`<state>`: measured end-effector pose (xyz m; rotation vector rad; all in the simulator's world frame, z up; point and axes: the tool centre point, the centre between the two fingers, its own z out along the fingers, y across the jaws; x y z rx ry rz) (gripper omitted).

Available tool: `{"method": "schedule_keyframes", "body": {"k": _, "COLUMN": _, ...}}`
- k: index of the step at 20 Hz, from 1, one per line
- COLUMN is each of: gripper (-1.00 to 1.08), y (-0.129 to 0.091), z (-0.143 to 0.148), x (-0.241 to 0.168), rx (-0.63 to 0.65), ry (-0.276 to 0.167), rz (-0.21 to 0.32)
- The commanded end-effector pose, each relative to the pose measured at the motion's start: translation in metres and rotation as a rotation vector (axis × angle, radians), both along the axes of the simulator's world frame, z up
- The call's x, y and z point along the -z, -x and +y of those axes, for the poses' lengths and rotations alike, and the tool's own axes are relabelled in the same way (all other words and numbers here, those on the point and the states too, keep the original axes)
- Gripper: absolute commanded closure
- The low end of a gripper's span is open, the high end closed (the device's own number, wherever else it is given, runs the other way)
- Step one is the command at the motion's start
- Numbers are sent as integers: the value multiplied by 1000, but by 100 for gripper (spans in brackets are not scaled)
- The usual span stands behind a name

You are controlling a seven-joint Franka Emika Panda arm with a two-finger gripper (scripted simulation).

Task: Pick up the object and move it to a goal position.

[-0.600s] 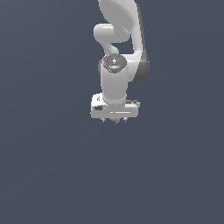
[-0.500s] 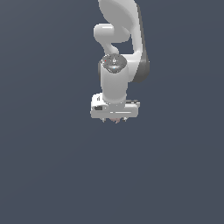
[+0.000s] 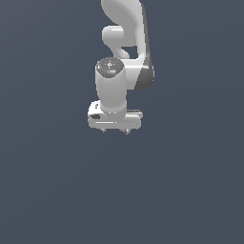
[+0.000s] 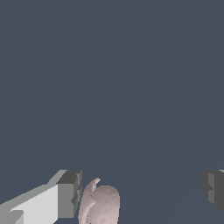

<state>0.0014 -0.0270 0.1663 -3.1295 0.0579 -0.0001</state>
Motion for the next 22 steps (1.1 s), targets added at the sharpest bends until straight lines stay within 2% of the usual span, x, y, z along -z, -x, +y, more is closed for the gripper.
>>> {"method": "schedule_keyframes", "body": {"k": 1, "gripper": -92, "y": -1, "z": -3, "x": -1, "rx": 3, "ry": 0, "rz": -2}}
{"method": "schedule_keyframes", "body": {"k": 7, "gripper": -92, "y": 5, "z": 2, "x": 4, "rx": 9, "ry": 1, "rz": -1}}
{"method": "schedule_keyframes", "body": {"k": 12, "gripper": -92, "y": 18, "z": 9, "x": 15, "rx": 28, "ry": 2, "rz": 0}}
{"method": "schedule_keyframes", "body": {"k": 22, "gripper": -92, "y": 70, "z": 32, "x": 50, "rx": 95, "ry": 8, "rz": 1}}
